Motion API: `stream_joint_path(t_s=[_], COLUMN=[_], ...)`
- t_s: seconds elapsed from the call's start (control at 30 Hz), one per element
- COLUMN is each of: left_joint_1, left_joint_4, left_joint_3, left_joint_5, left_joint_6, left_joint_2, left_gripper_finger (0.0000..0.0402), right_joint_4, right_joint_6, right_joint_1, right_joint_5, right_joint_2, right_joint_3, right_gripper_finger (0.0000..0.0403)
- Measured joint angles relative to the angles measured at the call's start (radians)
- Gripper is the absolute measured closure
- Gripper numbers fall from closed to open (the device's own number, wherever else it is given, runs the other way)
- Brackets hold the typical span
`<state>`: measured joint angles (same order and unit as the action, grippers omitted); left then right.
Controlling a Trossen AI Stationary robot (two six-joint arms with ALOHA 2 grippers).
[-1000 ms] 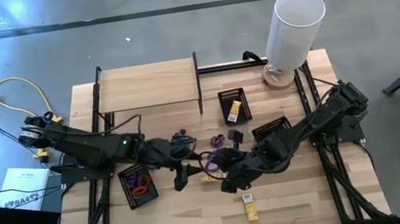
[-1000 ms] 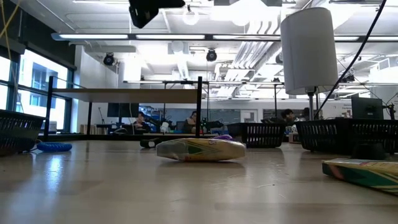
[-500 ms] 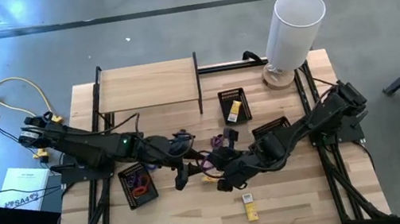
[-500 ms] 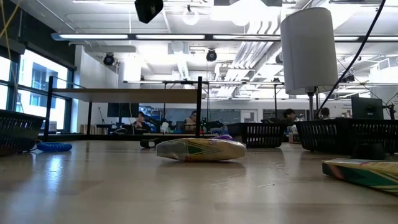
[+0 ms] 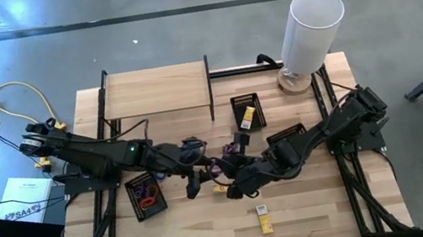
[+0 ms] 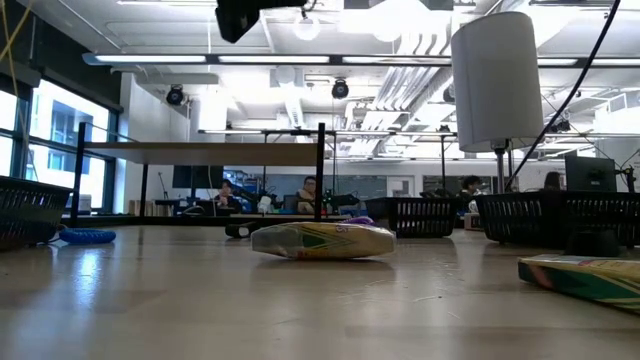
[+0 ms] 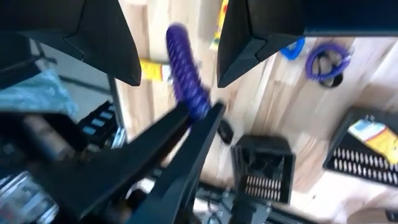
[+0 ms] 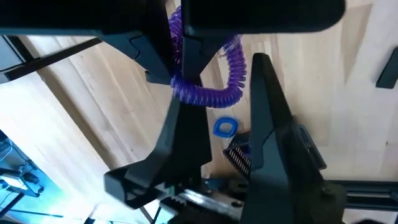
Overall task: Pick & Place Office Desk Supplies
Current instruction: Put the purple spring keychain into the bottom left black bin
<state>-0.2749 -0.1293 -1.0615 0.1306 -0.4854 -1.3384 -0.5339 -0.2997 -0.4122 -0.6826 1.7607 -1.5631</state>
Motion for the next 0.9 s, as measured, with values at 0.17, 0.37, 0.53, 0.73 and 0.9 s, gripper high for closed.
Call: stream_joint_path(t_s=[0.17, 0.37, 0.53, 0.73, 0.9], left_joint_1=[0.009, 0.025, 0.025, 0.024, 0.024], left_joint_4=[-0.088, -0.098, -0.095, -0.096, -0.096], left_joint_3=[0.0, 0.0, 0.0, 0.0, 0.0], left_joint_5=[0.012, 0.009, -0.005, -0.008, -0.004], left_joint_6=[0.0, 0.0, -0.001, -0.002, -0.002], left_joint_2=[-0.001, -0.001, -0.001, -0.001, 0.0], left_gripper_finger=[0.02, 0.0235, 0.027, 0.0334, 0.0383], right_joint_4=[0.015, 0.018, 0.018, 0.018, 0.015], right_joint_6=[0.01, 0.01, 0.01, 0.01, 0.008], right_joint_1=[0.0, 0.0, 0.0, 0.0, 0.0], right_joint_5=[0.002, 0.009, 0.011, 0.046, 0.064], right_joint_2=[0.0, 0.0, 0.0, 0.0, -0.001], right_joint_3=[0.0, 0.0, 0.0, 0.0, 0.0], right_gripper_finger=[0.0399, 0.0399, 0.0399, 0.0398, 0.0392])
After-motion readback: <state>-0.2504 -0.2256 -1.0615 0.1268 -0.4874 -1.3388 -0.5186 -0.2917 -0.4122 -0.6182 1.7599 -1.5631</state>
